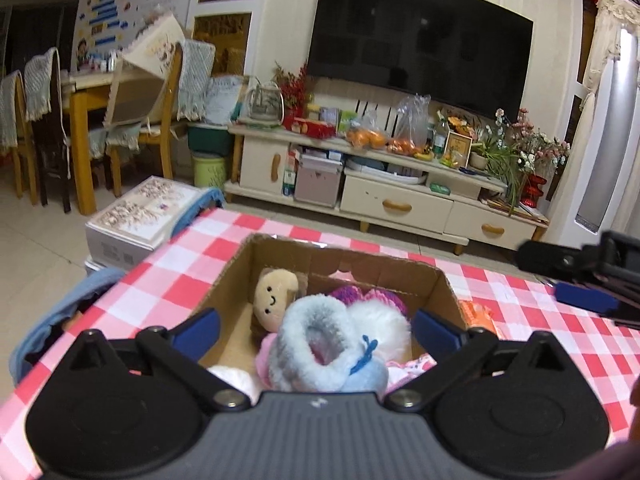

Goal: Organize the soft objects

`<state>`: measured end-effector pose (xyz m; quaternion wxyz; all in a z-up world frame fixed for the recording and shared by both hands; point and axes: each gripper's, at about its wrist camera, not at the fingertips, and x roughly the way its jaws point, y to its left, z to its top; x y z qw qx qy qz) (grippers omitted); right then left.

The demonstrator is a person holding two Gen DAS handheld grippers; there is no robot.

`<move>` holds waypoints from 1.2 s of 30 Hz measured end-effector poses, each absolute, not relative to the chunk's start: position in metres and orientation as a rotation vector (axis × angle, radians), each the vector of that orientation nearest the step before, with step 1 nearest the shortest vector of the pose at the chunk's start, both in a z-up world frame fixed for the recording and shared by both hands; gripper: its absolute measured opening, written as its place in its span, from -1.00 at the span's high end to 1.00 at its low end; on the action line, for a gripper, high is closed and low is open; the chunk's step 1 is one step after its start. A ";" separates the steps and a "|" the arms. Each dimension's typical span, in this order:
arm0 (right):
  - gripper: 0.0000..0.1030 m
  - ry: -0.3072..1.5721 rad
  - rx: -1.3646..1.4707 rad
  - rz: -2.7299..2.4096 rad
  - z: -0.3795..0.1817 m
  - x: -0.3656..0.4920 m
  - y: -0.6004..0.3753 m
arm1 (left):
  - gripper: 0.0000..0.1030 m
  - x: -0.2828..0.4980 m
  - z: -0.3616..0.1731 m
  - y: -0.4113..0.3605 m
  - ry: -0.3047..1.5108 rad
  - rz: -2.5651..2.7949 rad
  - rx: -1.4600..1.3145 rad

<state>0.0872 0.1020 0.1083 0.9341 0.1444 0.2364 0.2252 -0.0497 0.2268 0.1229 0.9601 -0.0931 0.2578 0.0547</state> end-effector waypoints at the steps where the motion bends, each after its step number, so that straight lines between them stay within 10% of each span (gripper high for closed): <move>1: -0.96 0.476 0.285 0.439 0.109 0.081 0.099 | -0.98 -0.053 0.125 0.226 0.515 0.115 -0.181; 36: -0.97 0.508 0.056 0.332 0.099 -0.092 0.091 | -0.98 -0.189 0.130 0.195 0.519 0.112 -0.114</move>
